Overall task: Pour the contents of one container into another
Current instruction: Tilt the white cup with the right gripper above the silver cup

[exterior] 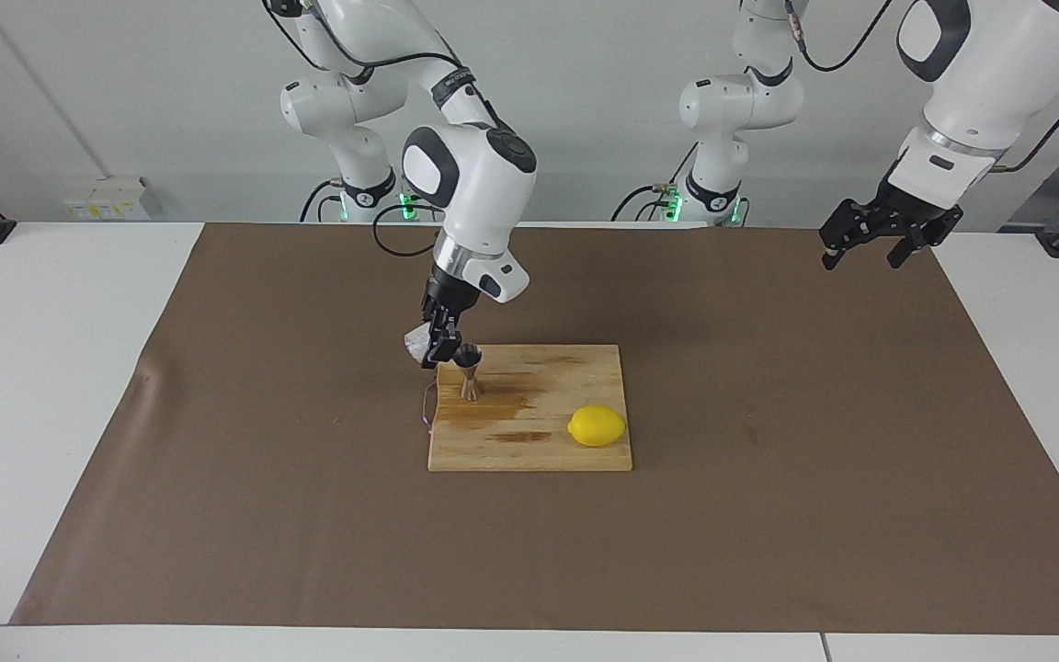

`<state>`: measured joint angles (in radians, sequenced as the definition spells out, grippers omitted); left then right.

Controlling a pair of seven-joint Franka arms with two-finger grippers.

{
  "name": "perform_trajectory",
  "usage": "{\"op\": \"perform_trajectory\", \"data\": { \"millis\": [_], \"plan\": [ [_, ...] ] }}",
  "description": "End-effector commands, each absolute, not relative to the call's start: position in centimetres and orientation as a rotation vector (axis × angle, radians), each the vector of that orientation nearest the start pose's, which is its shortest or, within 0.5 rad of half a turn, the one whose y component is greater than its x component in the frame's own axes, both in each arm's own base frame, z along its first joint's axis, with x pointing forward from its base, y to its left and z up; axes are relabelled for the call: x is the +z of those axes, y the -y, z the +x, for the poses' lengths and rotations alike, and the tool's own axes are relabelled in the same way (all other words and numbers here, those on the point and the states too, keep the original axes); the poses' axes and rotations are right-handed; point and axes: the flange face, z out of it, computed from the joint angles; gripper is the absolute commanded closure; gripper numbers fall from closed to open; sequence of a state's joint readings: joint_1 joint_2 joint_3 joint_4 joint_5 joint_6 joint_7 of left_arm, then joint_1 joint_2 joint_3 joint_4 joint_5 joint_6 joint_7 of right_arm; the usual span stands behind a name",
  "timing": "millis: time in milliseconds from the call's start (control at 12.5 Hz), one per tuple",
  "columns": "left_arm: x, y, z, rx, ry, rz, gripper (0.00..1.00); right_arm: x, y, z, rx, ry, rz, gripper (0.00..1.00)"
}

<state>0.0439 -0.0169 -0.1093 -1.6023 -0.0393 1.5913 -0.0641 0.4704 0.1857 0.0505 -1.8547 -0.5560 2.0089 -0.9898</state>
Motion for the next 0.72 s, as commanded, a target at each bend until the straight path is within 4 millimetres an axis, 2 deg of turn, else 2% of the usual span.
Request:
{"op": "perform_trajectory", "data": {
  "millis": [0,639],
  "plan": [
    [62.23,3.76,53.99,-0.008,0.002,-3.189,0.0,42.73,-27.36,53.73,-0.174,-2.026,1.684,0.62],
    [62.22,3.67,53.98,-0.005,0.004,-3.189,0.0,42.51,-27.57,53.67,-0.169,-2.02,1.69,0.62]
  ]
}}
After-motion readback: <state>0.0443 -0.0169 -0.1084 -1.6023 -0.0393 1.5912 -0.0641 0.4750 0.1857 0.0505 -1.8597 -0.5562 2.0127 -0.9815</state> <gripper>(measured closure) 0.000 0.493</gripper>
